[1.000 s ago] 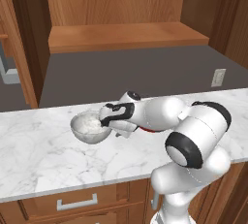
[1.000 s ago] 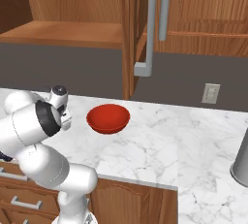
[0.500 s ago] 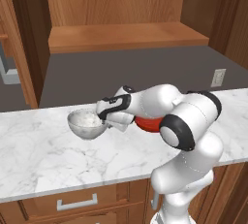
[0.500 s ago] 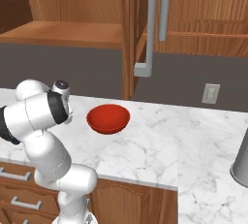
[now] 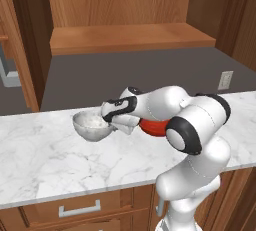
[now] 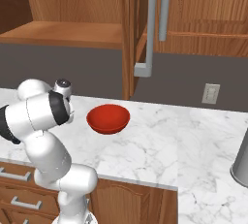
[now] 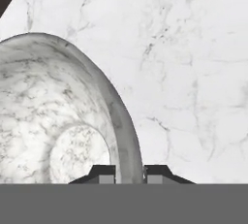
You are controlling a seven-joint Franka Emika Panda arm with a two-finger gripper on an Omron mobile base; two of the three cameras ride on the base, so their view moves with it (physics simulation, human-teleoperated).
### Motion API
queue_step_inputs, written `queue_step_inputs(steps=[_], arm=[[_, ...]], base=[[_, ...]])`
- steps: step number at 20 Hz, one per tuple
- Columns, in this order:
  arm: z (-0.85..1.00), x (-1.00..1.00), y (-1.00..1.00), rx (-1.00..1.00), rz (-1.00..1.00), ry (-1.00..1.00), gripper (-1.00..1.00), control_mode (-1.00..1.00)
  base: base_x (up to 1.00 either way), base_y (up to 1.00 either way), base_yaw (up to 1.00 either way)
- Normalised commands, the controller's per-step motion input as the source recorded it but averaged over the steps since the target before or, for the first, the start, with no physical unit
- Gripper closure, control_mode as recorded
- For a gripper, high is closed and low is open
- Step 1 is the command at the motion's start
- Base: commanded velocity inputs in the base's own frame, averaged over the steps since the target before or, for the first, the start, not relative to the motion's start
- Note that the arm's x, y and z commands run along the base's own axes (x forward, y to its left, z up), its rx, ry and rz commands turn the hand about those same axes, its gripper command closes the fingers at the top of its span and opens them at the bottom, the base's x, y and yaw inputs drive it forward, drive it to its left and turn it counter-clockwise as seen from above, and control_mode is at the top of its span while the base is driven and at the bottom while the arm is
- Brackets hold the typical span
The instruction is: Open the cabinet. Pick the bowls from the counter and place them in the cabinet. Then close the cabinet.
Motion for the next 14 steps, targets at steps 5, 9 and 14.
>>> queue_step_inputs(steps=[5,9,14], arm=[[0.04,-0.5,-0.17,0.0,-0.32,-0.22,1.0,-1.0],[0.25,-0.25,-0.03,0.0,-0.3,-0.09,1.0,-1.0],[0.7,-0.27,0.0,0.0,-0.15,0.0,1.0,-1.0]], base=[[0.0,0.0,0.0],[0.0,0.0,0.0],[0.0,0.0,0.0]])
